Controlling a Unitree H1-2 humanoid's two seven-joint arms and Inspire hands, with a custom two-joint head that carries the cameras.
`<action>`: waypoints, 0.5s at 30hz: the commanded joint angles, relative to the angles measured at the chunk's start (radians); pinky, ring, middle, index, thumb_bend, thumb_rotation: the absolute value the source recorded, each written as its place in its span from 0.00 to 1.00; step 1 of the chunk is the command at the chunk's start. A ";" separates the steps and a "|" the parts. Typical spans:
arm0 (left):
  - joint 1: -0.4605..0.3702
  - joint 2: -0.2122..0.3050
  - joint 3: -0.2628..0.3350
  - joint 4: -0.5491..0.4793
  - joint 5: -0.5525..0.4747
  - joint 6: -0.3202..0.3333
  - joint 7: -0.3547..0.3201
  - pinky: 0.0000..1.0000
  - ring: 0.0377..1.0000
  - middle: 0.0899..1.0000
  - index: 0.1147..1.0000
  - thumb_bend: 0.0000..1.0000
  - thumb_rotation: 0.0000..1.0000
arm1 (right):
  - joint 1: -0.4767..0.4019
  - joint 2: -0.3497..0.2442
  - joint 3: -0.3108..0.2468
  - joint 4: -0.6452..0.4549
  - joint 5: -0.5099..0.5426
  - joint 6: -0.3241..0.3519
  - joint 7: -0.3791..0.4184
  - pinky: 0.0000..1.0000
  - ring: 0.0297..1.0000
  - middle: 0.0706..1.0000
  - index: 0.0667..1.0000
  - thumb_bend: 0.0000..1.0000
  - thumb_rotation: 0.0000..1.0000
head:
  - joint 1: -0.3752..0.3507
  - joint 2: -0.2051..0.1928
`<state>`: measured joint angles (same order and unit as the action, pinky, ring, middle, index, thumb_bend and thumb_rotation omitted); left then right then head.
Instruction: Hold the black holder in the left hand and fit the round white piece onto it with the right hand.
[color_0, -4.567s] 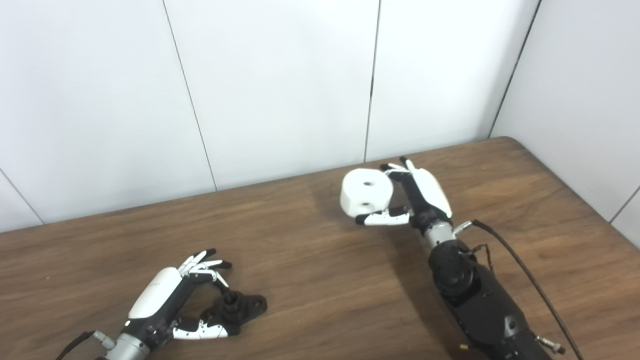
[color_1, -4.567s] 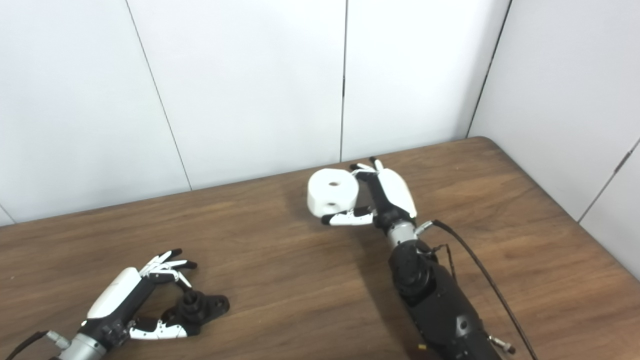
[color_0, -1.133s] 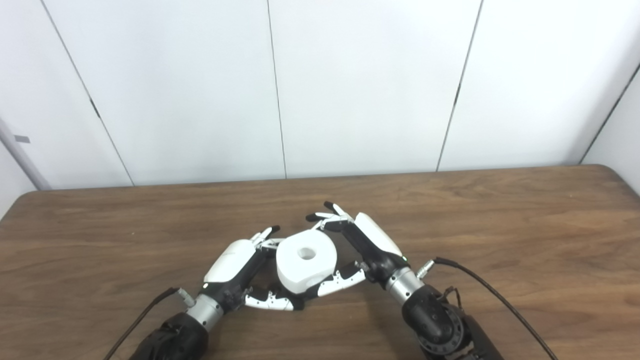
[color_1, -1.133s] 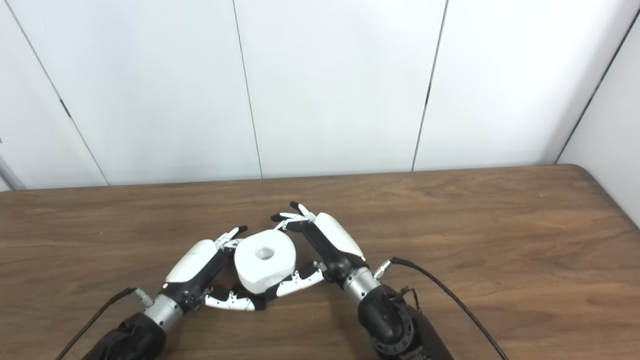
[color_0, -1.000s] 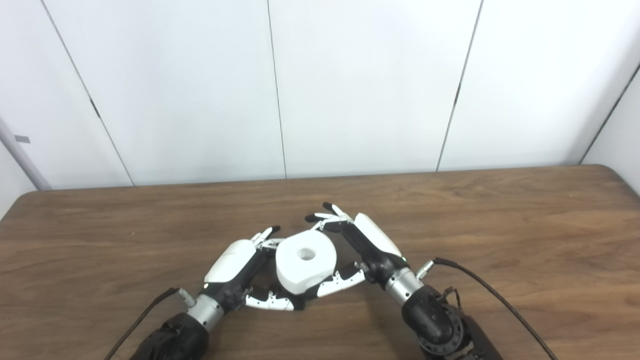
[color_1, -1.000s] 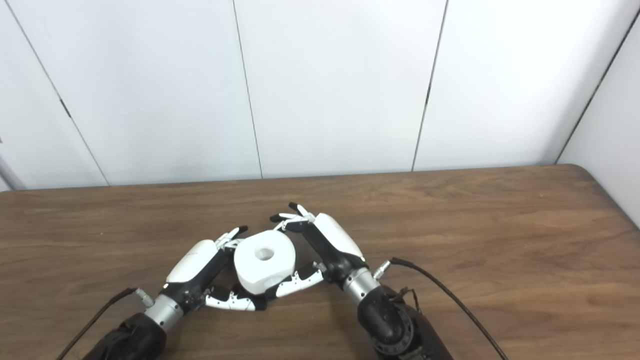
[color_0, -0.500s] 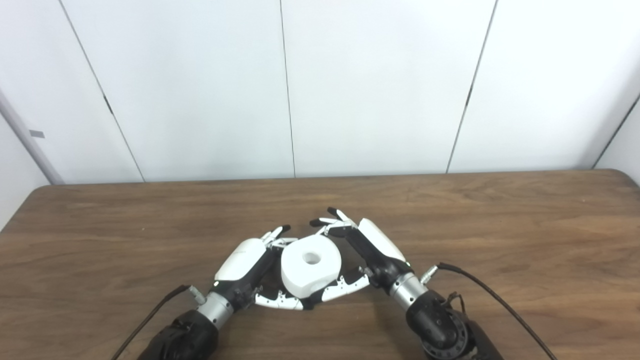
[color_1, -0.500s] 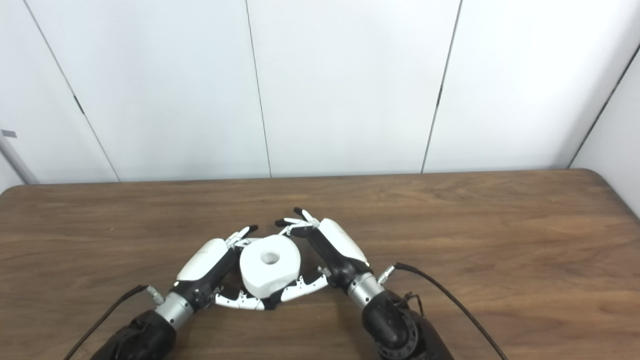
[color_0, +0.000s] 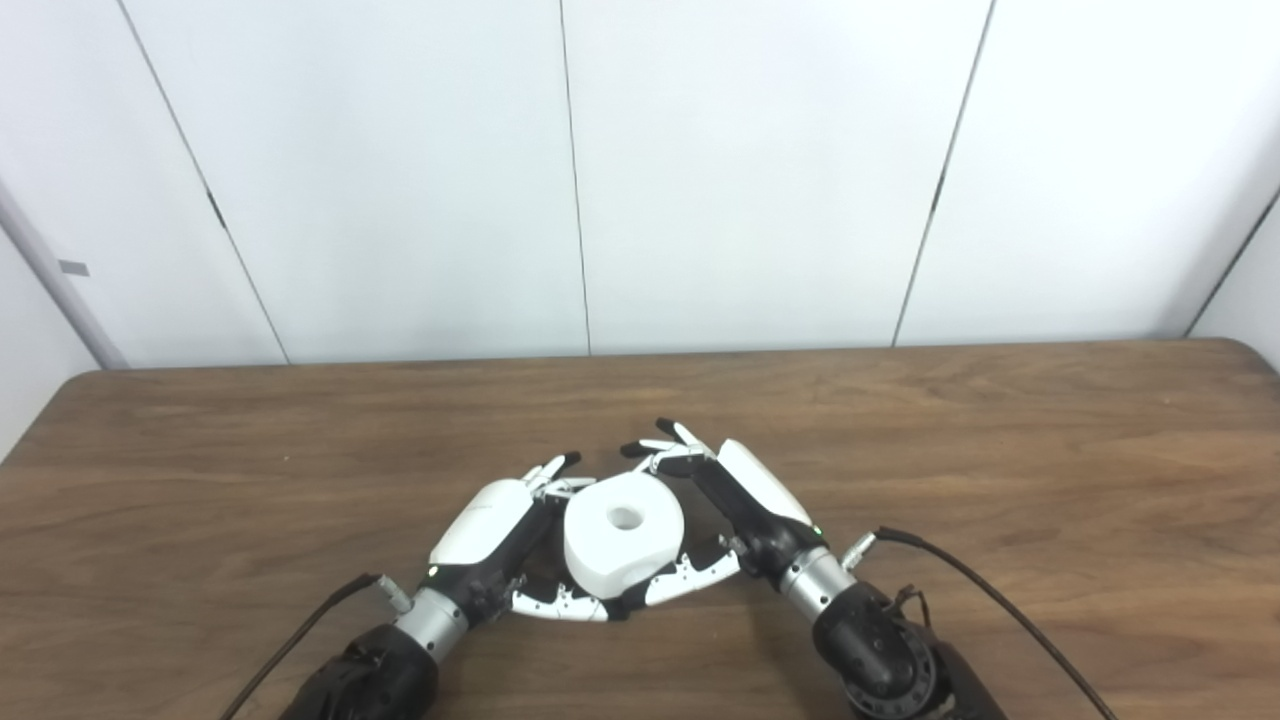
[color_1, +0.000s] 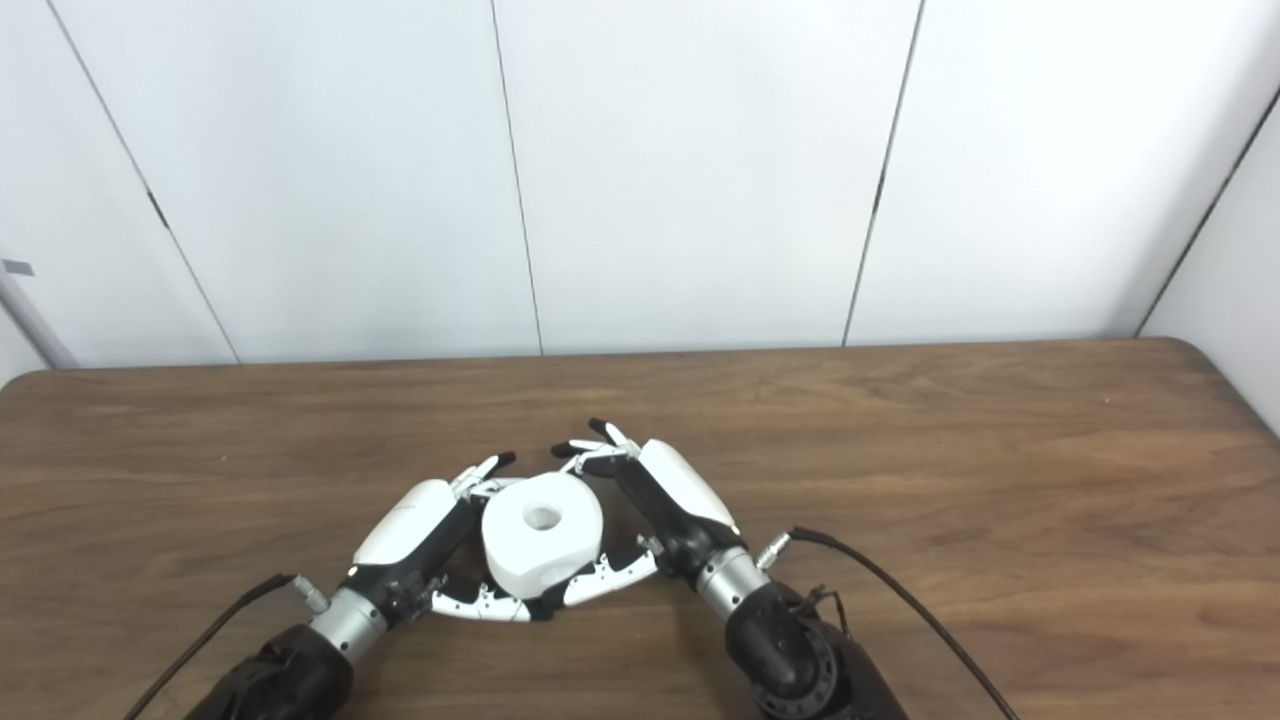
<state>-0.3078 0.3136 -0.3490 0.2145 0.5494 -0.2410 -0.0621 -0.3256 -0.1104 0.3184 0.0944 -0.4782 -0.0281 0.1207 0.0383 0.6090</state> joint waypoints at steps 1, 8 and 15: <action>0.006 0.000 -0.023 -0.024 0.019 0.007 -0.043 1.00 1.00 0.83 0.42 0.52 0.05 | -0.034 -0.013 -0.015 -0.035 -0.009 0.004 -0.004 1.00 1.00 0.83 0.45 0.51 0.16 | 0.000 0.003; 0.007 -0.005 -0.026 -0.024 0.022 0.000 -0.036 1.00 1.00 0.83 0.42 0.52 0.05 | -0.027 -0.038 -0.010 -0.061 -0.024 0.033 0.029 1.00 0.99 0.82 0.45 0.52 0.16 | 0.000 0.015; 0.011 -0.009 -0.025 -0.034 0.022 0.008 -0.037 1.00 1.00 0.82 0.42 0.52 0.05 | -0.021 -0.057 -0.004 -0.088 -0.024 0.062 0.069 1.00 0.99 0.82 0.45 0.52 0.16 | 0.002 0.026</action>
<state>-0.3034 0.3045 -0.3569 0.1974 0.5506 -0.2264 -0.0787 -0.3253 -0.1542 0.3205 0.0330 -0.4956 0.0301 0.1875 0.0399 0.6320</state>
